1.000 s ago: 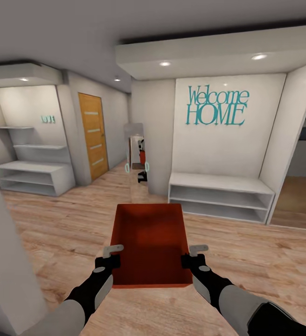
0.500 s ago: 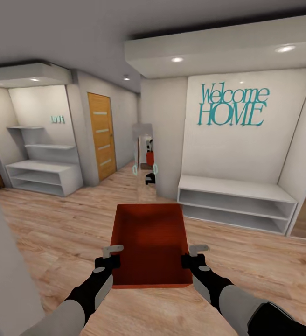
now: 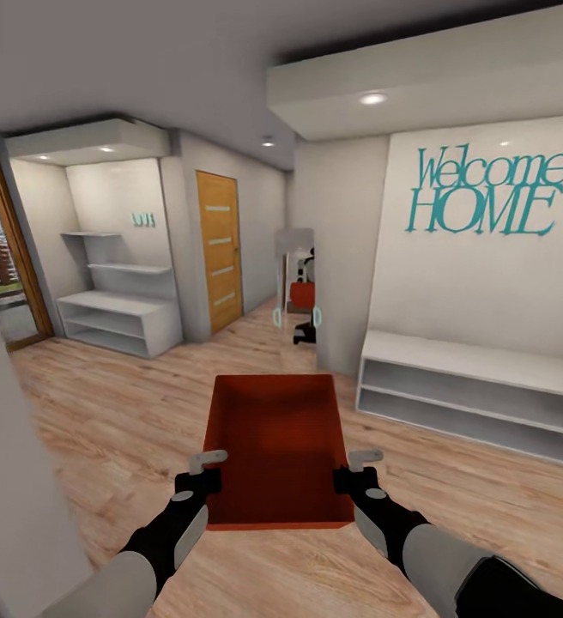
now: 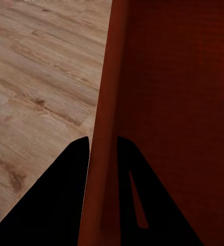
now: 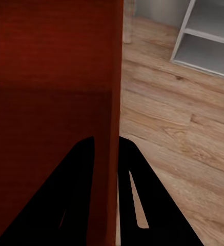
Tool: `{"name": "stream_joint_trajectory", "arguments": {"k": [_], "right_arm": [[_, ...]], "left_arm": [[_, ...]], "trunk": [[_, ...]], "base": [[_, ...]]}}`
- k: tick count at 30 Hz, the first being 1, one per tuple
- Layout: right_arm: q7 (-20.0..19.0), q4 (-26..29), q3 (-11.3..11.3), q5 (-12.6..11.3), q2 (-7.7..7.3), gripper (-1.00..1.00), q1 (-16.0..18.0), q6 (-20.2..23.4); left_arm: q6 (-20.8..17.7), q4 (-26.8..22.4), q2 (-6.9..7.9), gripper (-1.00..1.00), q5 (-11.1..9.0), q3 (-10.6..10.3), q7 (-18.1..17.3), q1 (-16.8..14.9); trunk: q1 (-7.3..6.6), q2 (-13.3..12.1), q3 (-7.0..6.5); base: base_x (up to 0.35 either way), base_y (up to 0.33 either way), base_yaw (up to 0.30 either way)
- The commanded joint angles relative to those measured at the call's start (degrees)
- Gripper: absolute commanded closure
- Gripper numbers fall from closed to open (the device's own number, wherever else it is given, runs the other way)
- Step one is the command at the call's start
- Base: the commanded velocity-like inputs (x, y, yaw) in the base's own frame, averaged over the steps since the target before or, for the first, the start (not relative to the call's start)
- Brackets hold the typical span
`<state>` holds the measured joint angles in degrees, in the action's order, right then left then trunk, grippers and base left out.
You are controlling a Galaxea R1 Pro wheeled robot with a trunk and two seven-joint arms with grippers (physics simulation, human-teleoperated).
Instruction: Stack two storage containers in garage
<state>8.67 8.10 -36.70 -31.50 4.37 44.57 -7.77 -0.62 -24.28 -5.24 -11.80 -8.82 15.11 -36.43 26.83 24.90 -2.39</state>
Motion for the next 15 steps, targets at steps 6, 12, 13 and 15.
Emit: {"name": "stream_joint_trajectory", "arguments": {"k": [6,12,13,15], "right_arm": [[0.93,-0.10,2.00,-0.58,0.78,1.00,0.08,-0.42],[0.96,-0.10,2.11,-0.58,0.81,1.00,0.08,-0.45],[0.97,-0.10,2.10,-0.58,0.81,1.00,0.08,-0.44],[0.98,-0.10,2.11,-0.58,0.81,1.00,0.08,-0.43]], "left_arm": [[-0.02,-0.05,-0.03,1.00,-0.15,-0.95,2.30,0.04],[0.00,-0.06,-0.03,1.00,-0.15,-0.95,2.30,0.04],[0.00,-0.06,-0.03,1.00,-0.15,-0.95,2.30,0.04],[0.01,-0.06,-0.03,1.00,-0.15,-0.94,2.30,0.04]], "trunk": [[0.05,0.03,-0.04],[0.05,0.03,-0.04],[0.05,0.03,-0.04],[0.05,0.03,-0.04]], "base": [[0.322,0.000,0.027],[0.322,0.000,0.001],[0.322,0.000,0.000],[0.322,0.000,0.000]]}}
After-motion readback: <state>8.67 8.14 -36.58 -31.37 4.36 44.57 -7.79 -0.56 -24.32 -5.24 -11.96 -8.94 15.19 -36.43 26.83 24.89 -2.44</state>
